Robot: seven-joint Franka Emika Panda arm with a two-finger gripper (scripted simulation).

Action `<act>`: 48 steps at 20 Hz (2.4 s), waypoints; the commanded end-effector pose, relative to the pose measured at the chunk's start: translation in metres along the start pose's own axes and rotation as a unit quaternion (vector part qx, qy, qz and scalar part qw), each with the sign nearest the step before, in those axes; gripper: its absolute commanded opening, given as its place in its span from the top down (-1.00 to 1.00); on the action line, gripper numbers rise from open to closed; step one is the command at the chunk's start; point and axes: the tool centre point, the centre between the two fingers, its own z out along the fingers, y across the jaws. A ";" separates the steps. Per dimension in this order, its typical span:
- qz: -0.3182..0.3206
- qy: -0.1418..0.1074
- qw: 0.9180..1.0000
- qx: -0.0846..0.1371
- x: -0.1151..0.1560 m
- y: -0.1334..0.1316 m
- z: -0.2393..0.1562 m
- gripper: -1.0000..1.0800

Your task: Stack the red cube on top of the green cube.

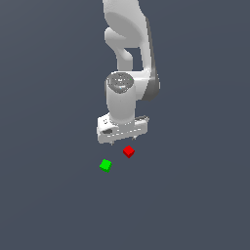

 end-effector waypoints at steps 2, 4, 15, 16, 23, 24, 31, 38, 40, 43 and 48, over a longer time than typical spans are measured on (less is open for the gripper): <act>-0.057 -0.002 0.998 -0.001 0.002 -0.006 0.016 -0.92; -0.090 -0.003 0.996 -0.001 0.003 -0.010 0.025 -0.92; -0.210 -0.007 0.978 -0.003 0.004 -0.023 0.058 -0.92; -0.216 -0.007 0.976 -0.003 0.004 -0.024 0.060 -0.92; -0.229 -0.008 0.973 -0.003 0.004 -0.026 0.064 -0.92; -0.229 -0.008 0.973 -0.003 0.004 -0.025 0.064 -0.92; -0.231 -0.008 0.973 -0.004 0.003 -0.026 0.088 -0.92; -0.234 -0.008 0.972 -0.004 0.003 -0.025 0.114 -0.92; -0.234 -0.008 0.972 -0.004 0.003 -0.025 0.115 -0.92; -0.234 -0.008 0.972 -0.004 0.003 -0.025 0.115 1.00; -0.234 -0.008 0.972 -0.004 0.003 -0.025 0.115 1.00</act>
